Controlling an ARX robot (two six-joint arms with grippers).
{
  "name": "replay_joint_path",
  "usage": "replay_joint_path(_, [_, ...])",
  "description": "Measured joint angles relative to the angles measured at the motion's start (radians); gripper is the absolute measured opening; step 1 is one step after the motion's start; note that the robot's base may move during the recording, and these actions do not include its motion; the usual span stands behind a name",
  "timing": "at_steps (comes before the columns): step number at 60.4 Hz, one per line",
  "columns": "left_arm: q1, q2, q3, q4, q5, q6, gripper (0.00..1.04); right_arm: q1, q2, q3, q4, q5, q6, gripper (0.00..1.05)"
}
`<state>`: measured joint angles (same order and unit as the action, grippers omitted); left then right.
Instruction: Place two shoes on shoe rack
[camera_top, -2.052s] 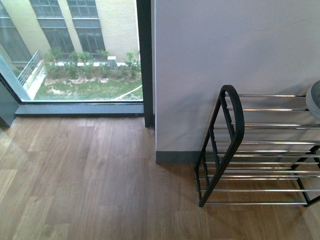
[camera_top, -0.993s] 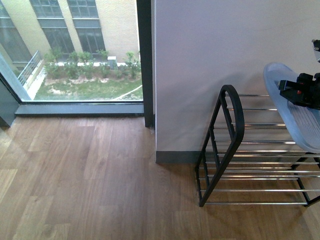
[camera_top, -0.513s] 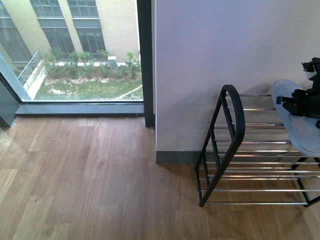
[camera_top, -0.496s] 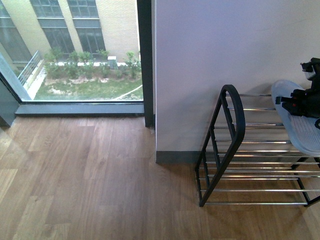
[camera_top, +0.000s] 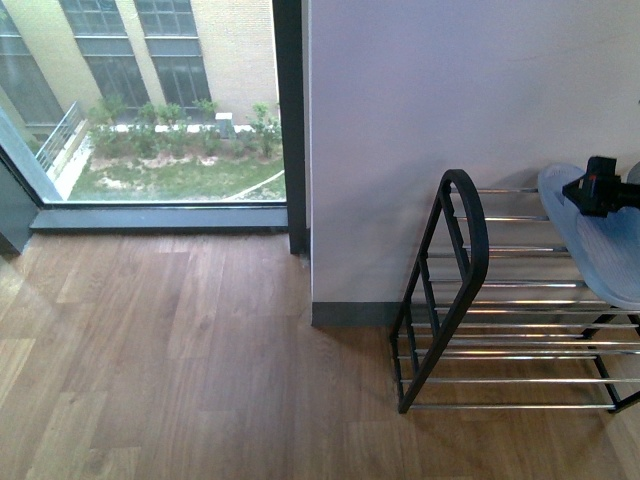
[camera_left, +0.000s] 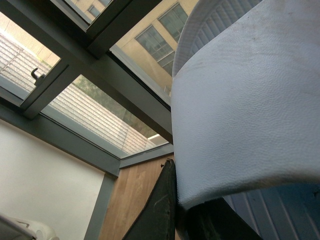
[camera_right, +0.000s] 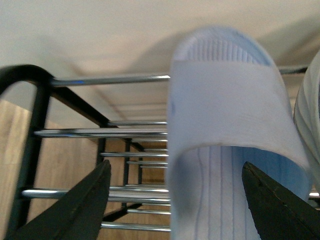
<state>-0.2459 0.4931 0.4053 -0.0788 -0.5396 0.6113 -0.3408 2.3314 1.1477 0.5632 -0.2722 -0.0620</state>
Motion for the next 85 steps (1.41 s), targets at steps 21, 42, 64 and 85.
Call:
replay_joint_path(21, [0.000,0.000,0.000,0.000,0.000,0.000,0.02,0.035,-0.377,-0.378,0.153,-0.140,0.020,0.95])
replay_joint_path(42, [0.000,0.000,0.000,0.000,0.000,0.000,0.02,-0.039,-0.621,-0.729,0.486,-0.196,0.002,0.95])
replay_joint_path(64, [0.000,0.000,0.000,0.000,0.000,0.000,0.02,-0.023,-0.636,-0.875,0.818,-0.077,0.047,0.66])
replay_joint_path(85, [0.000,0.000,0.000,0.000,0.000,0.000,0.02,0.126,-0.977,-1.062,0.682,0.064,0.048,0.11])
